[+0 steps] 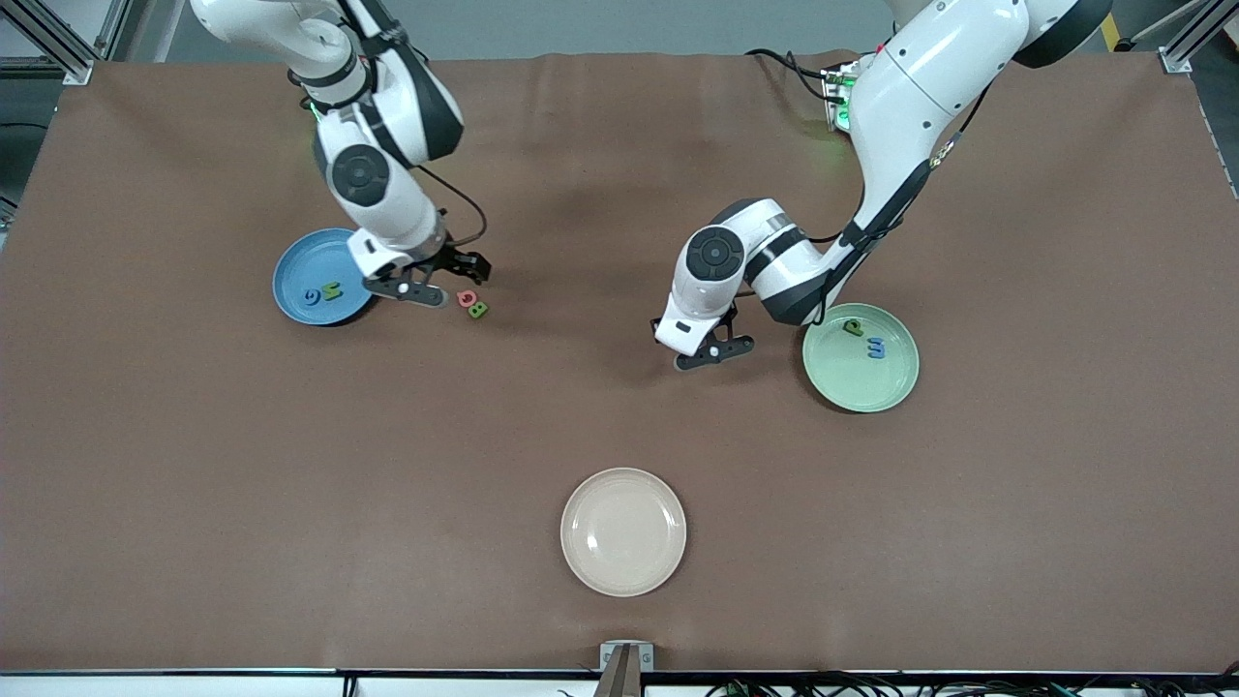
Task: Sort uppercase to blue plate, lowercase to green plate
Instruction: 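Grasp x with the left gripper while the right gripper reaches the pink Q, then carry x with the left gripper while the right gripper carries the pink Q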
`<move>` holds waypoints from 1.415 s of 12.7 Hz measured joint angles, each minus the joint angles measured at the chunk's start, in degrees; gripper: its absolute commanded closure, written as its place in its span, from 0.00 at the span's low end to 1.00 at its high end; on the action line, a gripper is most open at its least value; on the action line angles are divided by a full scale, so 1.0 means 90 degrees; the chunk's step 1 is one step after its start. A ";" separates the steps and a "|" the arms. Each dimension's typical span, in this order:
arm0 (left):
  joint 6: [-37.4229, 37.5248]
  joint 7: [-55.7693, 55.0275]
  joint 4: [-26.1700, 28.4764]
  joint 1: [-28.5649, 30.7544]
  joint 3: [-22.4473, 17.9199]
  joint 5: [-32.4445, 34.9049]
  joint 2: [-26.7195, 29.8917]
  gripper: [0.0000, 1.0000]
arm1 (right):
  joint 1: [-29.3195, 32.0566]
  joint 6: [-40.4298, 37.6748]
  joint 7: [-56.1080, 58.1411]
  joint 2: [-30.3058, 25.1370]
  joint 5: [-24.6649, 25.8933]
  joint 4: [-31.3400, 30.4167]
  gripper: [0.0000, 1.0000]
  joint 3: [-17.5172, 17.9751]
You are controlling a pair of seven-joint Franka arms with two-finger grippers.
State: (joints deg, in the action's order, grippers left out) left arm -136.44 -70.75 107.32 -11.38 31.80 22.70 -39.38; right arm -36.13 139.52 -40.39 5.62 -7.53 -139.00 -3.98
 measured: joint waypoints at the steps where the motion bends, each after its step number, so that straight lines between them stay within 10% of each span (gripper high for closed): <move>1: -0.0027 0.0000 0.0000 -0.0001 0.0000 0.0000 -0.0004 0.26 | -0.0129 0.0271 -0.0085 0.0224 -0.0001 0.0001 0.00 -0.0001; 7: -0.0113 0.0000 -0.0002 -0.0054 -0.0042 0.0043 -0.0121 0.29 | -0.0132 0.0628 0.1000 0.0740 0.0218 -0.0013 0.05 -0.0099; 18: -0.0245 0.0000 -0.0066 -0.0187 -0.0179 0.0047 -0.0133 0.90 | -0.0041 0.1684 0.2297 0.1379 0.0231 -0.0292 0.17 -0.0089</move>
State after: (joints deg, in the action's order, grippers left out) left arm -138.65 -70.75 106.72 -13.06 30.19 23.12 -40.58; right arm -36.50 154.68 -19.72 18.04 -5.45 -141.62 -4.79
